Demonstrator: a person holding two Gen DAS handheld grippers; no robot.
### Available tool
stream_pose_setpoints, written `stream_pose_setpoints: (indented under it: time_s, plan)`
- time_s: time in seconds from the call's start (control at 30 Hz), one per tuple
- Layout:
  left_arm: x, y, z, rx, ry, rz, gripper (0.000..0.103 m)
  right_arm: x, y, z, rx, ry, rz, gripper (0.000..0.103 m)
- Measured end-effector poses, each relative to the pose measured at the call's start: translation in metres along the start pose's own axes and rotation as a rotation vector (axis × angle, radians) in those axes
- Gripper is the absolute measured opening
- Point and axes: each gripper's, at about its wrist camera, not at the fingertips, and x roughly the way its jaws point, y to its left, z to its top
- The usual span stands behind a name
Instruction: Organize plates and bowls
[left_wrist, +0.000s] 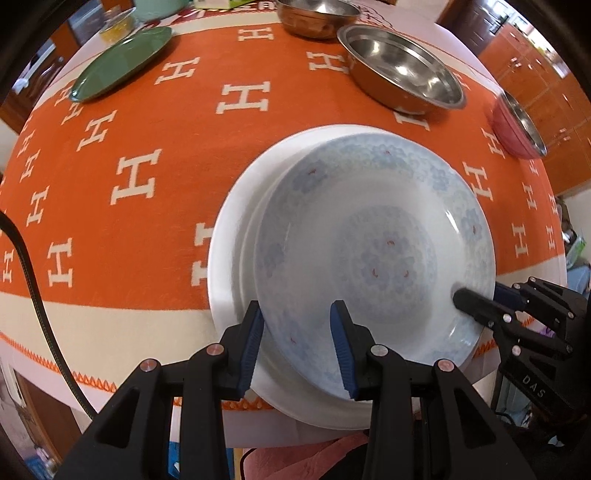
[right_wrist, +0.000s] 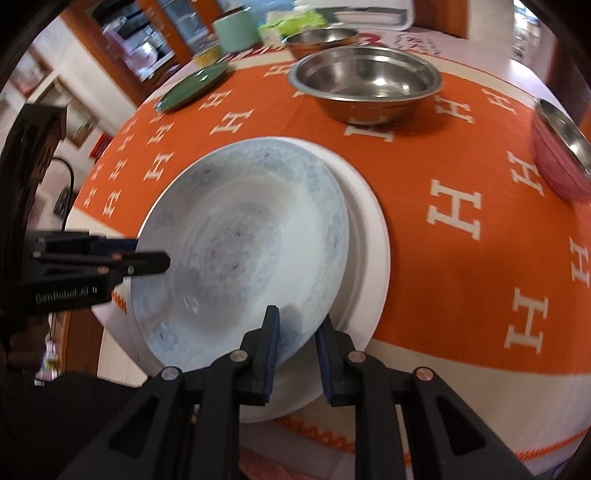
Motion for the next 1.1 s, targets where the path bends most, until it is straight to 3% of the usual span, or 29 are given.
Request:
stream_pose_setpoints:
  time_s: [0.3, 0.47, 0.6, 1.1]
  plan:
    - [-0.026, 0.006, -0.003, -0.083, -0.042, 0.007, 0.038, 0.001, 0.003, 0.011, -0.178, 0.117, 0.064, 0.028]
    - [-0.039, 0.009, -0.009, -0.117, -0.075, 0.022, 0.045, -0.001, 0.006, 0.015, -0.248, 0.147, 0.052, 0.034]
    - [-0.046, 0.014, -0.009, -0.138, -0.100, 0.033, 0.048, -0.010, 0.014, 0.015, -0.318, 0.110, 0.012, 0.051]
    - [-0.092, 0.045, 0.007, -0.119, -0.248, 0.061, 0.063, -0.025, 0.044, 0.033, -0.343, -0.005, -0.122, 0.056]
